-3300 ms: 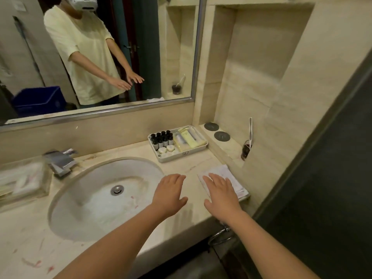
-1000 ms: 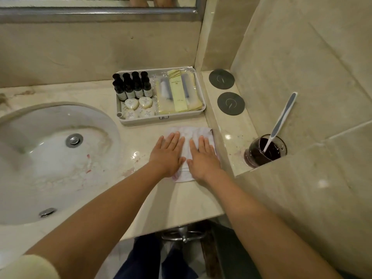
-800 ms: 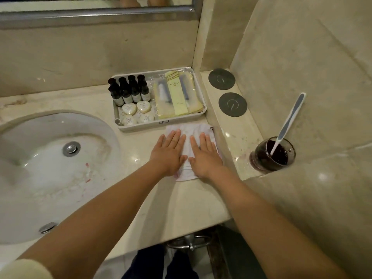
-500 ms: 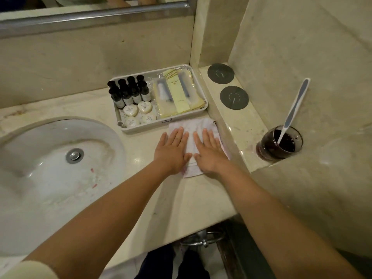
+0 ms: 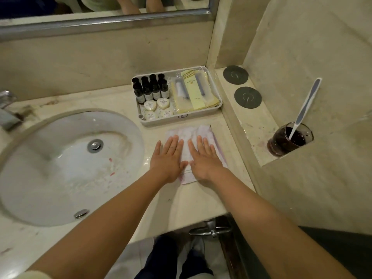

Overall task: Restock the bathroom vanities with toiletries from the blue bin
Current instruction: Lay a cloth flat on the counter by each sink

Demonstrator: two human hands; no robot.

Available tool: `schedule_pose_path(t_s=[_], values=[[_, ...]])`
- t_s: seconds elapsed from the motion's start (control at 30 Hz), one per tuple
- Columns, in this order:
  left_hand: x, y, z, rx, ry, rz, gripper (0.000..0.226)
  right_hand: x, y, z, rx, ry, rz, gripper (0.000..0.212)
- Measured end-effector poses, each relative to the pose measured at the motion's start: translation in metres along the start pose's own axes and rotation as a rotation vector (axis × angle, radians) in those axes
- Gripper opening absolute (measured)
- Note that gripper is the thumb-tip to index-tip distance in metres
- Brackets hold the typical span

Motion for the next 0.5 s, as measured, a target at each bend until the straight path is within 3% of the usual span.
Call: schedule_pose_path(t_s=[0.5], values=[[0.026, -0.055, -0.087, 0.027, 0.243, -0.113, 0.07, 0.066, -0.043, -0.034, 0.045, 0.214, -0.146, 0.072]])
Point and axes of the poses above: each hand's wrist, its own z-axis towards the middle knuckle, its own y-axis out of the back of the hand, x = y × z, the point moved 7 cm from there along z, towards the middle knuckle, and after that the axes turned 7 degrees about x, right-handed, at the moved point
